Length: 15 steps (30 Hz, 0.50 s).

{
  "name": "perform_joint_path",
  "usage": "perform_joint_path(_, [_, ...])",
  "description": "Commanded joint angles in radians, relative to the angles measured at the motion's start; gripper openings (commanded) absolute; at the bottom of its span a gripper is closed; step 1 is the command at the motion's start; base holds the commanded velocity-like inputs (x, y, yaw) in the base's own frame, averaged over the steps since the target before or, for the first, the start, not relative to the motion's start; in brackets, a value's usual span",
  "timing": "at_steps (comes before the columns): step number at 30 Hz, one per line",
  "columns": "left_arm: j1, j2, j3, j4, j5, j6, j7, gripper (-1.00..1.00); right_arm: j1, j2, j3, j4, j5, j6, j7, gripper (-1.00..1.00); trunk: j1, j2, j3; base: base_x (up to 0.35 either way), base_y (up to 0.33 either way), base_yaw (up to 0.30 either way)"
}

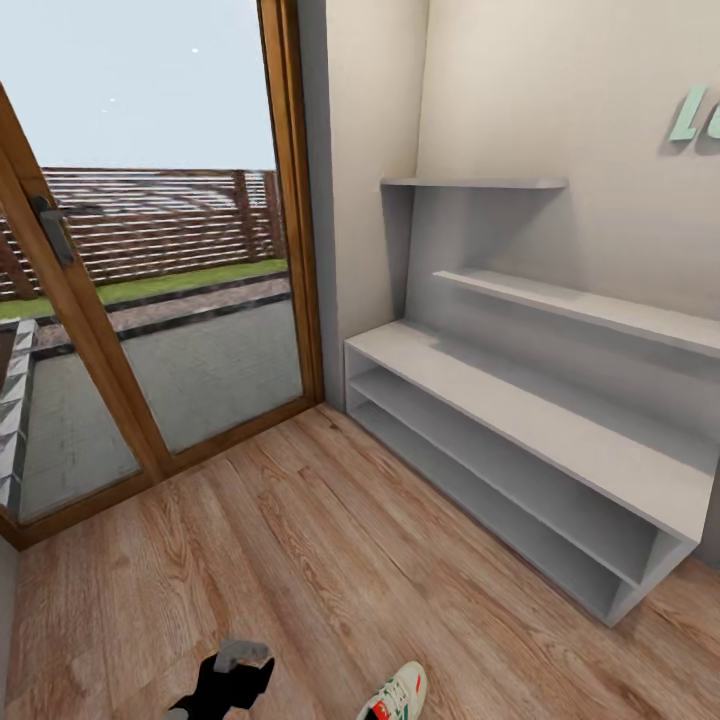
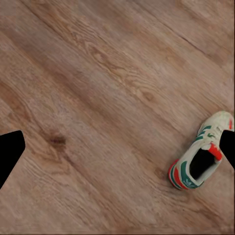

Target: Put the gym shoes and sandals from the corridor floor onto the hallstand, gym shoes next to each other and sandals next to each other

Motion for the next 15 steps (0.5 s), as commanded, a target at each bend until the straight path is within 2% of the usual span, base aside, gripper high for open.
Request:
perform_joint_path(1, [-0.076,-0.025,-0.040,0.002,-0.017,0.119,-0.024,1.00,-0.004,-0.001,0.002,-0.157,0.002,0.008,0.004,1.00,0.000,0.000,-0.001,0.000,0.000,0.000])
perform_joint_path(2, [-0.082,-0.027,-0.047,0.001,-0.019,0.127,-0.025,1.00,-0.005,-0.001,0.002,-0.181,0.002,0.012,0.005,1.00,0.000,0.000,-0.001,0.000,0.000,0.000])
perform_joint_path(4, [-0.099,-0.032,-0.073,-0.006,-0.026,0.150,-0.028,1.00,-0.016,-0.001,0.005,-0.293,0.004,0.055,0.027,1.00,0.000,0.000,-0.001,0.000,0.000,0.000])
perform_joint_path(6, [-0.102,-0.032,-0.079,-0.007,-0.027,0.154,-0.029,1.00,-0.019,-0.001,0.005,-0.333,0.005,0.080,0.047,1.00,0.000,0.000,-0.001,0.000,0.000,0.000])
perform_joint_path(10, [-0.104,-0.030,-0.088,-0.009,-0.027,0.157,-0.029,1.00,-0.023,-0.007,0.005,-0.394,0.007,0.126,0.102,1.00,0.000,0.000,-0.001,0.000,0.000,0.000])
perform_joint_path(15, [-0.102,-0.029,-0.094,-0.006,-0.027,0.156,-0.030,1.00,-0.025,-0.014,0.002,-0.422,0.010,0.155,0.171,1.00,0.000,0.000,-0.001,0.000,0.000,0.000])
